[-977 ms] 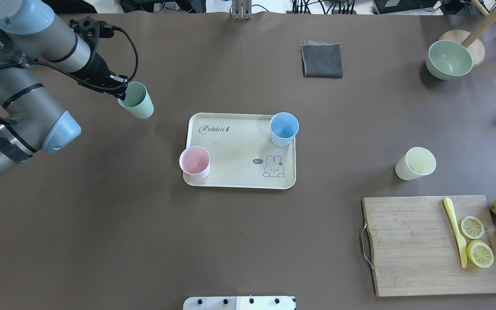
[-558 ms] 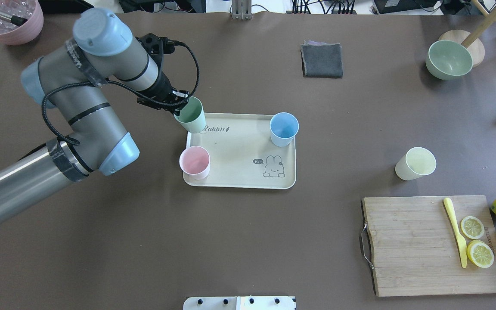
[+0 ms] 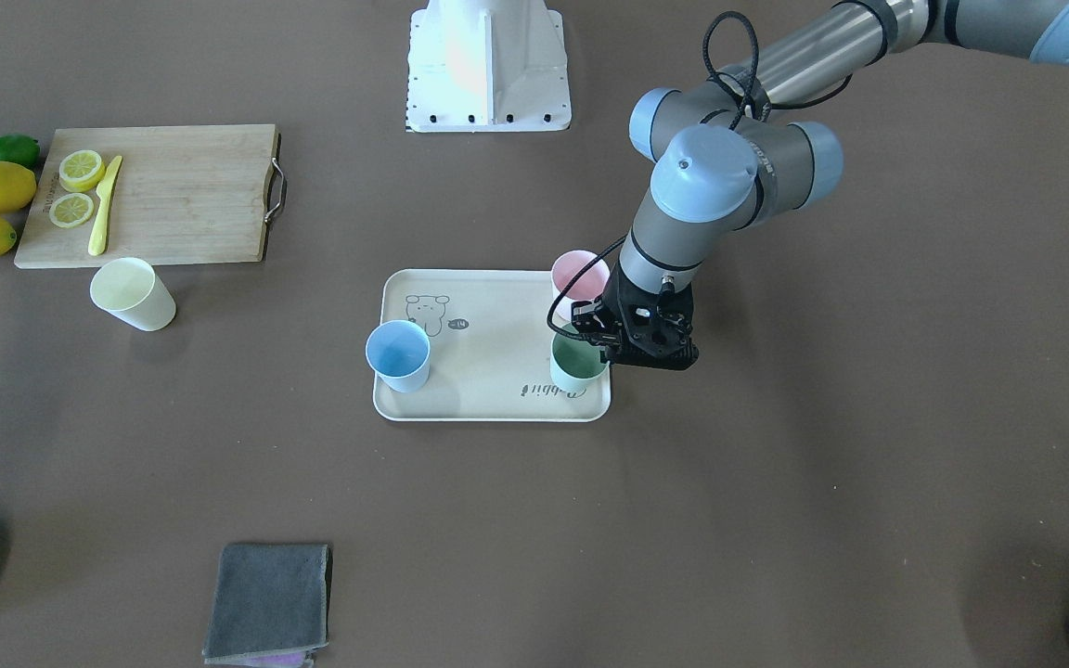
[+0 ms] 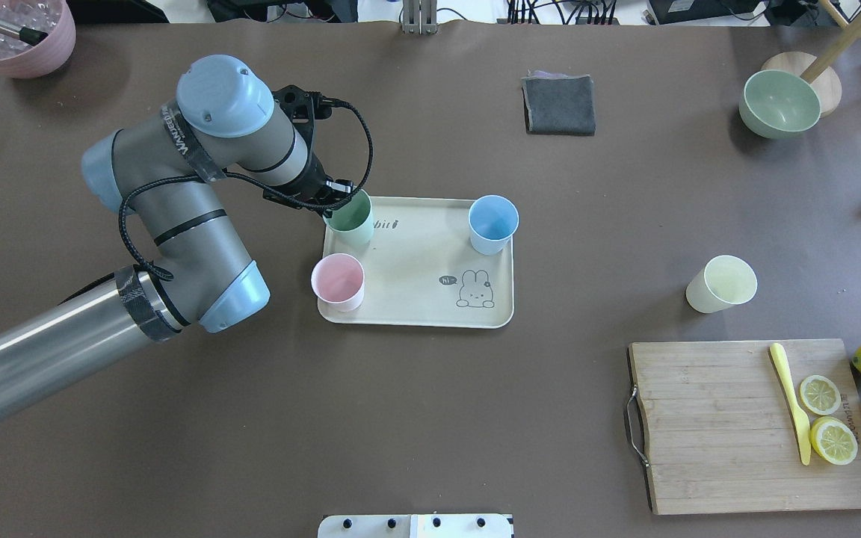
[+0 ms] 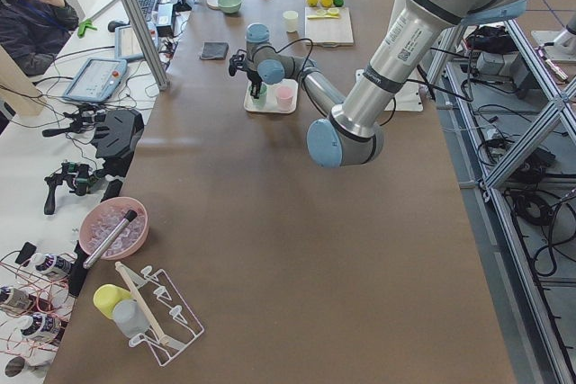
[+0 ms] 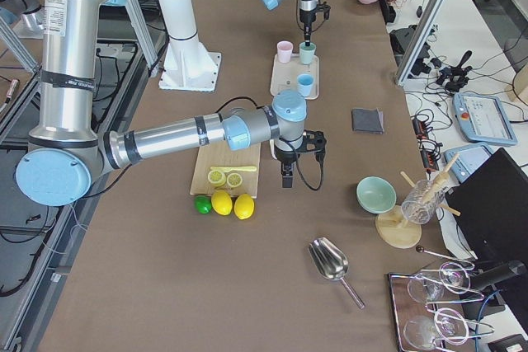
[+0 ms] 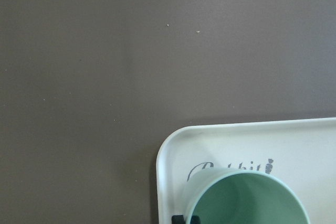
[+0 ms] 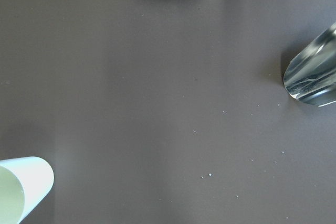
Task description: Place all cups on tray
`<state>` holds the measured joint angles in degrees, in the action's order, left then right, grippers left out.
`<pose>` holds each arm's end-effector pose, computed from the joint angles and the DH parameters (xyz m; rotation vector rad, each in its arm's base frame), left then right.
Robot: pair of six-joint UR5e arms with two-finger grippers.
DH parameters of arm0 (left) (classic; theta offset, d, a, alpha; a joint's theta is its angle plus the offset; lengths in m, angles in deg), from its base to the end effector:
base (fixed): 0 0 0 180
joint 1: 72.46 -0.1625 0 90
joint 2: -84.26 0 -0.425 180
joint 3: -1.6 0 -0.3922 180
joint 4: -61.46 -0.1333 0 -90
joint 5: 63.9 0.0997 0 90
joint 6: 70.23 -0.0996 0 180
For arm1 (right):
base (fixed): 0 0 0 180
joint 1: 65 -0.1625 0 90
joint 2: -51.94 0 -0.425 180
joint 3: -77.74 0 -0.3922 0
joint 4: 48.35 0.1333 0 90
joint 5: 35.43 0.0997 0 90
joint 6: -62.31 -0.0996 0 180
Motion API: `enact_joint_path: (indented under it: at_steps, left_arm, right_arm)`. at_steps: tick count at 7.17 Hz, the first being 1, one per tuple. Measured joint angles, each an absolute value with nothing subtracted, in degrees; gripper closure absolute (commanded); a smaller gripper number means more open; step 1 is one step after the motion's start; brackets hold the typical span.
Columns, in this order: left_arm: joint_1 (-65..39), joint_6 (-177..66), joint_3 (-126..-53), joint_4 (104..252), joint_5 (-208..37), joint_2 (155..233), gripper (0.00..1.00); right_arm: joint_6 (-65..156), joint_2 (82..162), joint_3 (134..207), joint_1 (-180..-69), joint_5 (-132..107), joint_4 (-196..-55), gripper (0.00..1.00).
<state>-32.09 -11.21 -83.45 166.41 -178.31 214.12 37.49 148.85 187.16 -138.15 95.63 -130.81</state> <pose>0.4947 -0.5415 0.2465 0.1755 0.9270 0.0338 -0.0658 -0.4515 0.5358 0.0606 -0.7813 0.0065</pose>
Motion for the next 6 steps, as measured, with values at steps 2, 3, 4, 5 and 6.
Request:
enact_joint_path:
  at_steps: [2, 3, 4, 5, 6]
  left_arm:
    - [-31.1, -11.8, -84.7, 166.2, -178.6, 214.3, 0.02]
    - [-28.3, -13.2, -85.8, 165.1, -180.8, 214.2, 0.02]
    - [-24.1, -17.7, -86.5, 163.2, -184.2, 213.3, 0.02]
    - [-19.5, -24.3, -86.8, 161.6, -187.4, 211.5, 0.02]
    - [-15.6, -30.4, -86.8, 160.9, -189.6, 209.4, 0.02]
  right_arm:
    - [32.4, 149.1, 186.2, -135.8, 95.4, -125.9, 0.02]
    - [29.7, 149.6, 186.1, -134.4, 95.3, -123.4, 0.02]
    - [25.7, 150.0, 186.1, -132.2, 94.8, -120.2, 0.03]
    - [19.9, 150.1, 186.2, -128.7, 93.1, -116.8, 0.04]
    - [13.9, 149.8, 186.4, -124.4, 90.2, -114.1, 0.06]
